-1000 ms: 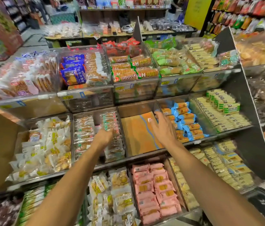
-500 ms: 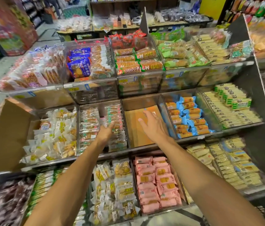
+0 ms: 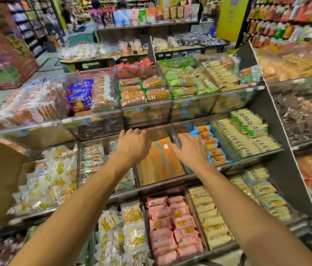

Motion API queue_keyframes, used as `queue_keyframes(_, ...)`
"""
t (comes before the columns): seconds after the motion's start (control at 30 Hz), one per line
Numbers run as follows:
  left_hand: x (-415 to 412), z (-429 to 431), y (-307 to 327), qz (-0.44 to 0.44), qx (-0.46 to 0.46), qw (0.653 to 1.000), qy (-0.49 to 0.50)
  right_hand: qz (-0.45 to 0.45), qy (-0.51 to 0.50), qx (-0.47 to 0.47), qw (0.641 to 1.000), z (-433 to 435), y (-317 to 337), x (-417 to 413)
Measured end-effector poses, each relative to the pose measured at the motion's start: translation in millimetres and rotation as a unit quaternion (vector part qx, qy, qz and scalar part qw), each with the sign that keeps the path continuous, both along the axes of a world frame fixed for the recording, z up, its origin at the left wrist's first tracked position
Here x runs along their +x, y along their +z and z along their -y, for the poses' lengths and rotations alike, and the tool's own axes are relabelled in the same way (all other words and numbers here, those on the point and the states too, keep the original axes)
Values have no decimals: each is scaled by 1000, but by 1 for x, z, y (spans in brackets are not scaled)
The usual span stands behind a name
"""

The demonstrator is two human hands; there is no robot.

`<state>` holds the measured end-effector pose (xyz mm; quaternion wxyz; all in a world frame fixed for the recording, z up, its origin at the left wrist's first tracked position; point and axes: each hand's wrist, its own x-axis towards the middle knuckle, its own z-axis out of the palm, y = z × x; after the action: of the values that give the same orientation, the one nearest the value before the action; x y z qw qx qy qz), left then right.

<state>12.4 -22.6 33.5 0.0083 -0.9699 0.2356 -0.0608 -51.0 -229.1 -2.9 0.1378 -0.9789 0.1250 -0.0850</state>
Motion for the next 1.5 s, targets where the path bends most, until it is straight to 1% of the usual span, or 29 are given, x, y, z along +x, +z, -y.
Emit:
queue_keyframes(0.13, -11, 61, 14, 30, 15, 998, -58, -3, -53, -21, 998, 57, 21, -32)
queue_keyframes(0.23, -27, 112, 25, 33, 7, 994, -101, -6, -94, -30, 995, 102, 34, -62)
queue_keyframes(0.33, -48, 162, 34, 36, 23, 990, -135, 2, -135, -48, 990, 143, 44, -98)
queue_keyframes(0.53, -109, 259, 40, 60, 28, 975, -212, 9, -217, -89, 972, 221, 48, -181)
queue_keyframes(0.77, -190, 368, 30, 51, 41, 954, -293, -29, -313, -90, 945, 292, 39, -282)
queue_keyframes(0.97, -240, 448, 8, 47, 41, 919, -388, -34, -387, -76, 918, 343, 17, -353)
queue_keyframes(1.13, -271, 519, -5, 17, 61, 885, -462, -58, -449, -76, 889, 385, -6, -400)
queue_keyframes(1.27, -292, 575, -12, 19, 66, 853, -517, -79, -496, -78, 861, 422, -16, -422)
queue_keyframes(1.4, -310, 629, -16, 9, 63, 832, -551, -84, -542, -72, 833, 456, -25, -435)
queue_keyframes(1.5, -319, 660, -32, 1, 62, 815, -576, -92, -567, -55, 817, 474, -37, -441)
